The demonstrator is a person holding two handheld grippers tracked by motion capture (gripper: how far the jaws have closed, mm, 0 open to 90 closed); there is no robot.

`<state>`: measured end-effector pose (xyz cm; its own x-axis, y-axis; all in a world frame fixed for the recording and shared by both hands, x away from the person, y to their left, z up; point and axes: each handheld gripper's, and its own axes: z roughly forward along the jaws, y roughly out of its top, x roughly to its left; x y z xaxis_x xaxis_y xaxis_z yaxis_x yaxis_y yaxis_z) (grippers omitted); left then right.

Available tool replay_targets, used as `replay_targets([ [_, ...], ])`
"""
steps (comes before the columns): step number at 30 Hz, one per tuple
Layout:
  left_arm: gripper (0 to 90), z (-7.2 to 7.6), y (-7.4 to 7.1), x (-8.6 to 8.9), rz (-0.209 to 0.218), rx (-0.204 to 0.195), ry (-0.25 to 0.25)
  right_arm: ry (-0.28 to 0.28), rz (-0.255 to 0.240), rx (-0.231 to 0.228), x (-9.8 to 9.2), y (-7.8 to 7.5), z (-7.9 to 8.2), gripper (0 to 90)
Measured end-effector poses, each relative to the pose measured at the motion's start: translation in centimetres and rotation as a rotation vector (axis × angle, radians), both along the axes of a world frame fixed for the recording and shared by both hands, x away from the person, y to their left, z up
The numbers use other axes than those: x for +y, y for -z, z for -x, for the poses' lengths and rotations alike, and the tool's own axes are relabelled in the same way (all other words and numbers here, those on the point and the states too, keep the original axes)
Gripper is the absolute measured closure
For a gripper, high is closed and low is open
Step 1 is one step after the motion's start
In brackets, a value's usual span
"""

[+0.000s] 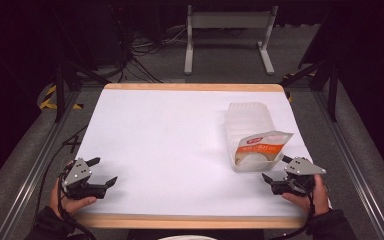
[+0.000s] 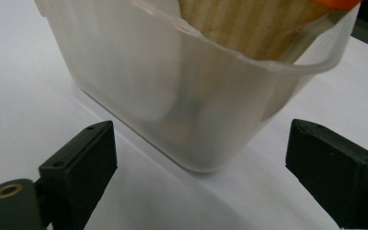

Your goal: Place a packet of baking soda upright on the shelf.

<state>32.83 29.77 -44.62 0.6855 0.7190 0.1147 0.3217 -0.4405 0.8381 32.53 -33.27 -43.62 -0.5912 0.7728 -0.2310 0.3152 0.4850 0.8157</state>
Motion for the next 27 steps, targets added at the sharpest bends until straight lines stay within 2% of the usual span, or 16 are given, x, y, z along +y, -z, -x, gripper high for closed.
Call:
replay_targets([
  [7,11.8,0.3,0.6,2.2,0.102,0.028,-0.054,-0.003,-0.003,-0.002,0.1,0.0,-0.4,11.0],
  [10,11.7,0.4,0.7,2.8,0.128,0.022,-0.069,-0.001,-0.011,-0.003,0.1,0.0,-0.5,11.0],
  [22,11.3,0.6,0.2,2.7,0.143,-0.016,-0.072,-0.001,-0.013,-0.002,0.0,0.0,-0.5,11.0],
  [27,10.7,0.6,0.1,2.8,0.149,-0.015,-0.069,0.004,-0.010,-0.001,0.1,-0.1,-0.4,11.0],
])
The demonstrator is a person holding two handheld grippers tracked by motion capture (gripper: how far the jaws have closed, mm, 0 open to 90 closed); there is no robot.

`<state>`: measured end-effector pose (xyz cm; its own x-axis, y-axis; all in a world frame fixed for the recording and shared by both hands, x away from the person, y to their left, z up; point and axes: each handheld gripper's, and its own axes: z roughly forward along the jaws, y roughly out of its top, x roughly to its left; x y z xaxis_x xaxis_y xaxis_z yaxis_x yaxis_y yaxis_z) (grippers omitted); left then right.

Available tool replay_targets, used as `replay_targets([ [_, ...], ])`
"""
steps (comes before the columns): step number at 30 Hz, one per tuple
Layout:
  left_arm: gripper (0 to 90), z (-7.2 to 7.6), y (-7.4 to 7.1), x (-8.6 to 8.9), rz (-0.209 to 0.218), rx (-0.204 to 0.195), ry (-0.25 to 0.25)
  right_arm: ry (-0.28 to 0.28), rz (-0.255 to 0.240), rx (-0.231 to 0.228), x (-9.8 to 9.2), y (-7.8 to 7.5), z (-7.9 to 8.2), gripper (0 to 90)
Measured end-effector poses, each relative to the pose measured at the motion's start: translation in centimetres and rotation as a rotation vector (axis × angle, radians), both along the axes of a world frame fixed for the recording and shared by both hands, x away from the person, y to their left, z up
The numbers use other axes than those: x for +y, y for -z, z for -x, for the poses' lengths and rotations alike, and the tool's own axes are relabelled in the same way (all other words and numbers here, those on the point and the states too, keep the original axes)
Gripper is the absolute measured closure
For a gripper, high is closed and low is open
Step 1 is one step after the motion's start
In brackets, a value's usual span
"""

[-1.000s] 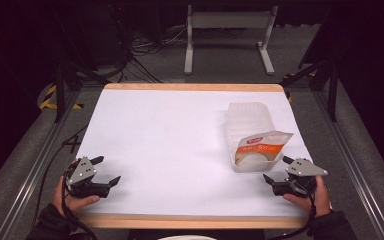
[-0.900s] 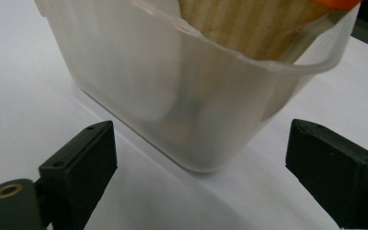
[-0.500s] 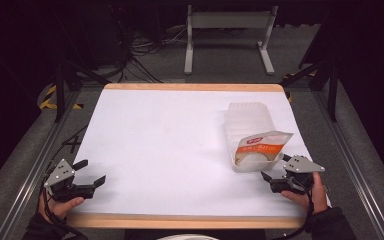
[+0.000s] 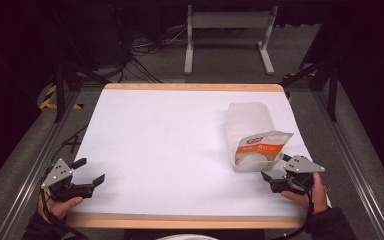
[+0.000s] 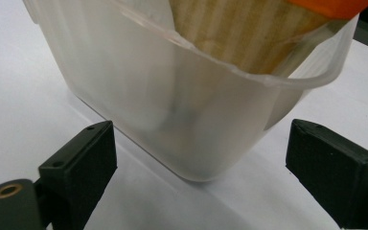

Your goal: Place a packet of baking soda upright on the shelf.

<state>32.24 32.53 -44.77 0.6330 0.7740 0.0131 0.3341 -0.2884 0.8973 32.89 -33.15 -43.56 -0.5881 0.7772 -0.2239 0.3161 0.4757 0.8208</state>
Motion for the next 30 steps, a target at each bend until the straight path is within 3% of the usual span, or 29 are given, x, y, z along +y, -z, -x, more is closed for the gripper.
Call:
replay_targets([
  [30,10.6,-0.30,0.11,-0.75,-0.036,0.014,0.021,-0.014,0.002,0.015,-0.02,0.17,-0.10,10.9],
])
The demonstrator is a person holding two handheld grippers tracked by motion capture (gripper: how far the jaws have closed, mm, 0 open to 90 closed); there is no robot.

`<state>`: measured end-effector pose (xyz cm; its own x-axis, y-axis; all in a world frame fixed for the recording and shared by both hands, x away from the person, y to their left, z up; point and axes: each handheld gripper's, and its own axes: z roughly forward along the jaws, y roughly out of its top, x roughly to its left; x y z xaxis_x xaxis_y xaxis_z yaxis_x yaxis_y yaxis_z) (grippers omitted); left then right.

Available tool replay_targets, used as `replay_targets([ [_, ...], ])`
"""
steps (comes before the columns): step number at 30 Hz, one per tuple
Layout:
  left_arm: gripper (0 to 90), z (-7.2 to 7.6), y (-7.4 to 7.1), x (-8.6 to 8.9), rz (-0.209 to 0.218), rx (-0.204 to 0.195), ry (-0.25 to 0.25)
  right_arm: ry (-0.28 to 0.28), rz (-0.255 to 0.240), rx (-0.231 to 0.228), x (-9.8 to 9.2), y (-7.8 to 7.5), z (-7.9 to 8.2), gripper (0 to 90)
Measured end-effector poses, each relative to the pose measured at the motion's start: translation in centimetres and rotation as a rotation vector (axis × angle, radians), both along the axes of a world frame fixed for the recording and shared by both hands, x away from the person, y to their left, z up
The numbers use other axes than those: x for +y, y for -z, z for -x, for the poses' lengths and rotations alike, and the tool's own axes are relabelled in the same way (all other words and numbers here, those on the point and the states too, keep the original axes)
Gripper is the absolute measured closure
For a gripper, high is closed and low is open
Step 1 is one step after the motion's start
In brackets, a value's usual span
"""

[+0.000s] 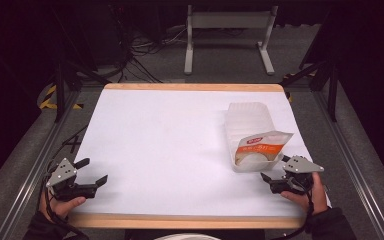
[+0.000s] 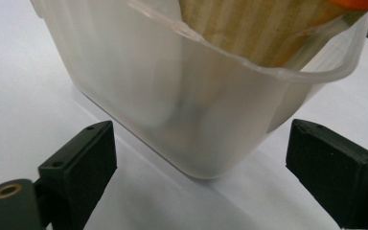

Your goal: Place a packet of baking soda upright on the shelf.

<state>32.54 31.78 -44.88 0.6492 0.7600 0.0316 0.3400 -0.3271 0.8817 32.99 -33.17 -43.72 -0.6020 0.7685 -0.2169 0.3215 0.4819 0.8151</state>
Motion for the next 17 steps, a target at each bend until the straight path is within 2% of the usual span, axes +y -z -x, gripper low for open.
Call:
replay_targets([
  [7,10.6,-0.16,0.01,-0.39,-0.022,0.000,0.015,0.002,0.003,0.008,-0.07,0.06,0.06,10.9],
  [17,10.6,-0.19,-0.06,-0.82,-0.031,0.002,0.018,0.000,0.002,0.018,-0.10,0.18,0.06,10.7],
])
